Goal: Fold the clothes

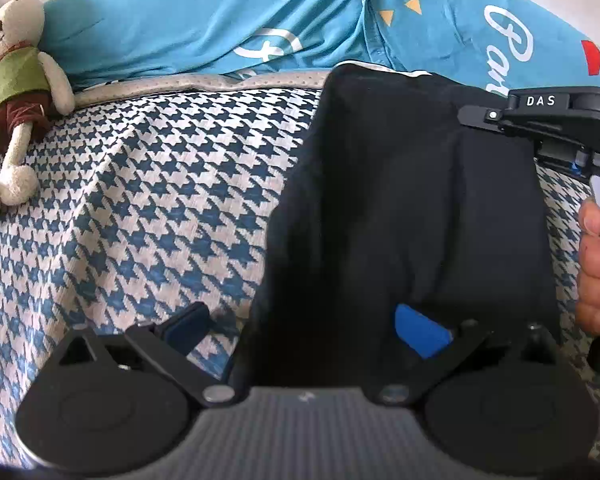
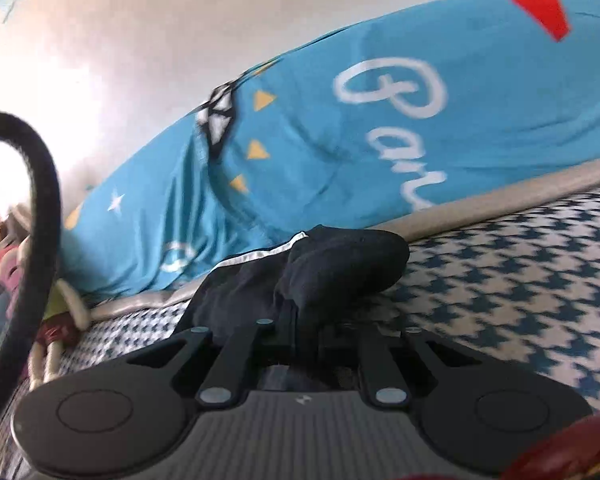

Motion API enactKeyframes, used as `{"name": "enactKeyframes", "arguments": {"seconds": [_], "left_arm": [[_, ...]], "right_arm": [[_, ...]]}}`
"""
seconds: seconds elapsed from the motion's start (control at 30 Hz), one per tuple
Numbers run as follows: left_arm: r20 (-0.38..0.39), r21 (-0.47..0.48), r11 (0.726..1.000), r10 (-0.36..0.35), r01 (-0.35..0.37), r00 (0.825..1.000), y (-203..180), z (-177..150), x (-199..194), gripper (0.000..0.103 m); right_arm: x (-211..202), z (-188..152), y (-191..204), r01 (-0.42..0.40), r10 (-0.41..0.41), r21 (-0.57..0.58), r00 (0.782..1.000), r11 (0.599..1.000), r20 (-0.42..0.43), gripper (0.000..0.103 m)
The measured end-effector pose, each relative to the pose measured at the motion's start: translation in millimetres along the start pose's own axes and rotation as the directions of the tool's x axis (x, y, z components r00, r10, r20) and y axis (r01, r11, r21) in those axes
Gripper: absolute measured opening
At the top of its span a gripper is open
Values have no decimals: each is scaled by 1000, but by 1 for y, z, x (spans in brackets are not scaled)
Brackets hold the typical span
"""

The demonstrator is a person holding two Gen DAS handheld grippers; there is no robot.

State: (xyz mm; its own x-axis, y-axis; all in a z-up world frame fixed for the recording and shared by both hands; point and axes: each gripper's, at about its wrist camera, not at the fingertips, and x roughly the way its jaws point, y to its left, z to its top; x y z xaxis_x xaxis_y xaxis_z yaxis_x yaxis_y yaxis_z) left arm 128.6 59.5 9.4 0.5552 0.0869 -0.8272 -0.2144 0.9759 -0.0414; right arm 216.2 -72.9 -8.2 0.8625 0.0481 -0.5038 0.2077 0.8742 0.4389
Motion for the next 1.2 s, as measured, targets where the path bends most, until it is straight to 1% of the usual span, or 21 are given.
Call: {"name": "enactKeyframes", "arguments": {"seconds": [0.1,0.2,0.37,0.57,0.8,0.93,1.07,1.1,1.17,1.2], "left_arm": [[-6,-5,1000,-17,17,1000,-2,0,-1,103],[-10,-7,999,-35,35,999,-4,0,-3,103],[-14,4,998,-57,57,998,-8,0,-5,103],[-8,24,997,-67,67,998,-17,-4,-10,103],[11,30,996,-89,89,996,-24,-6,-21,103],[15,37,994,-102,101,995,-27,-11,-29,103],[11,62,993,-99,98,995,-29,-23,-36,103],[8,63,993,-102,101,995,-29,-26,-37,103],[5,52,993,-110,110,994,-28,-32,-42,103],[3,44,993,-113,113,994,-27,-36,-44,103]], "right_arm": [[-9,3,-9,82,-82,10,996,997,23,11],[-20,8,-22,137,-139,37,990,990,39,11],[-45,15,-44,238,-244,85,967,968,71,11],[-74,20,-68,341,-355,129,930,931,100,11],[-115,19,-100,456,-489,230,865,860,111,11],[-131,17,-113,482,-525,279,845,831,104,11],[-141,14,-118,499,-542,285,835,819,96,11],[-141,13,-119,506,-549,289,831,813,87,13],[-141,10,-124,507,-543,290,838,812,55,15],[-141,9,-129,516,-548,292,836,805,34,18]]}}
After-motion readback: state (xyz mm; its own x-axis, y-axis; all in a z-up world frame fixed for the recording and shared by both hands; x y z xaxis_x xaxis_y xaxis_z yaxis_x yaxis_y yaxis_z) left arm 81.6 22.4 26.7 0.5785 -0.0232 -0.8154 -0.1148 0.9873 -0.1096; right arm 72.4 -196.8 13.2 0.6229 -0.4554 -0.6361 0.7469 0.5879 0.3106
